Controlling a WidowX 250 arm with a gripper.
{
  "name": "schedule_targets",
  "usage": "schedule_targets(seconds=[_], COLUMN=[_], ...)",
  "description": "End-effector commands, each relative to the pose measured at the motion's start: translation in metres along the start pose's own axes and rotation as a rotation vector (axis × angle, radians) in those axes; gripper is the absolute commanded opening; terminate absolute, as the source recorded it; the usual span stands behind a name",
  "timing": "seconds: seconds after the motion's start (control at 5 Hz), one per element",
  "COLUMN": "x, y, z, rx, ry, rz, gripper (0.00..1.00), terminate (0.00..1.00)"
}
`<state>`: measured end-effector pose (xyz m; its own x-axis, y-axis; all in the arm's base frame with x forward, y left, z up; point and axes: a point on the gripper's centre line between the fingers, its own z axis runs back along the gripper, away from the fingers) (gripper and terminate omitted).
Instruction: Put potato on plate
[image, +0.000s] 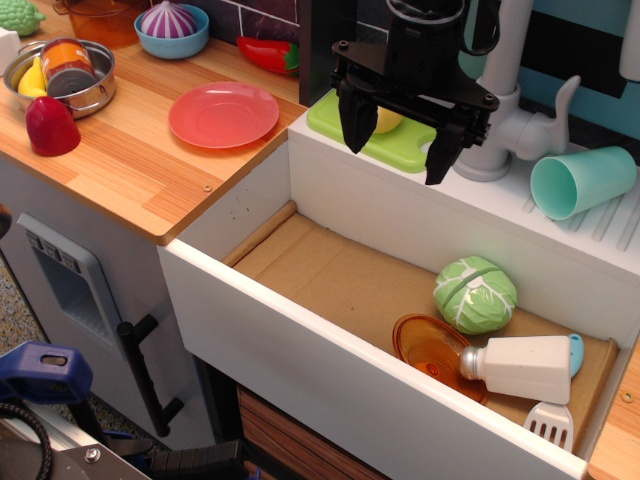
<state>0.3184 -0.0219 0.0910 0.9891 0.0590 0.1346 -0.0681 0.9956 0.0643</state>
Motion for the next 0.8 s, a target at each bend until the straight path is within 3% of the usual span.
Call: schedule_targets(seconds=[0.0,0.6], x=[0.000,0.049], y=[0.000,0.060], z=[0.000,-0.027], rx=[0.000,0.044], ry=[0.000,-0.089], rz=[0.000,-0.177], gripper=[1.00,1.00], terminate=[0.00,0.00])
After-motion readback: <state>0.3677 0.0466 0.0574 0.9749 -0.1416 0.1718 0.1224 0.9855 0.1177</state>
